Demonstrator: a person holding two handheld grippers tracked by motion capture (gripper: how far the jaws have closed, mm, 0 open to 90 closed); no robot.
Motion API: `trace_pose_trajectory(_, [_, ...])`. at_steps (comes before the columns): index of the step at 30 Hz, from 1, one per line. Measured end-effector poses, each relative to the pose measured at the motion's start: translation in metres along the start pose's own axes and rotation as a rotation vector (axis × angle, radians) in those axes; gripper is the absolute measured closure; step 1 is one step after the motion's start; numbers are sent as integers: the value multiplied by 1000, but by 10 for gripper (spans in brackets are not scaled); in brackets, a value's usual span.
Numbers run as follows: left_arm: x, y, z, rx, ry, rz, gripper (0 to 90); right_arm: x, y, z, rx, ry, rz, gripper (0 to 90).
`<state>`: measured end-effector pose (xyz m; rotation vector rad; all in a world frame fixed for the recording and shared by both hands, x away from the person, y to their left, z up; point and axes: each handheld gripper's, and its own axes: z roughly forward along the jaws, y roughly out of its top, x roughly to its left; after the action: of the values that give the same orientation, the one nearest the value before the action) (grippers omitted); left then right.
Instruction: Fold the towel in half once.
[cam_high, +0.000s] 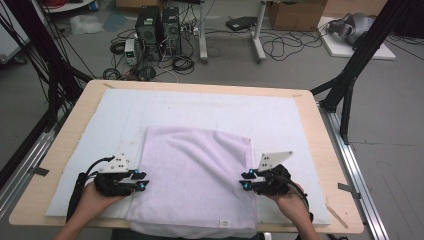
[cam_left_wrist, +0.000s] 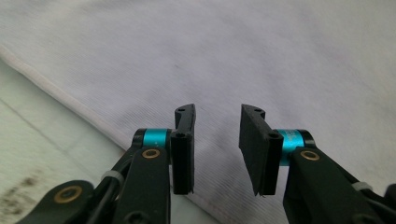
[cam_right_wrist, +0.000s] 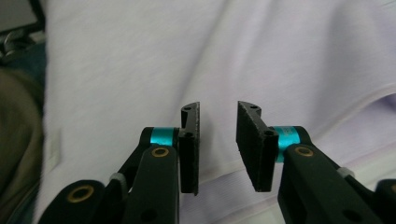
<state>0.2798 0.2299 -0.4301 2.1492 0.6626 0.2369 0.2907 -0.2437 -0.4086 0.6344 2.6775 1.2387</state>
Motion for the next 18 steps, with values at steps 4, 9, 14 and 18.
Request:
trace_pose_trajectory(4, [18, 15, 4, -31, 52, -18, 646, -30, 13, 3, 4, -77, 40, 623])
trace_pose_trajectory(9, [51, 37, 19, -64, 121, -83, 663, -73, 30, 15, 21, -128, 80, 626])
trace_pose_trajectory(14, [69, 45, 30, -73, 170, -119, 683, -102, 35, 31, 29, -156, 108, 671])
trace_pose_trajectory(18, [71, 45, 37, -49, 173, -117, 682, -112, 32, 49, 82, -142, 128, 643])
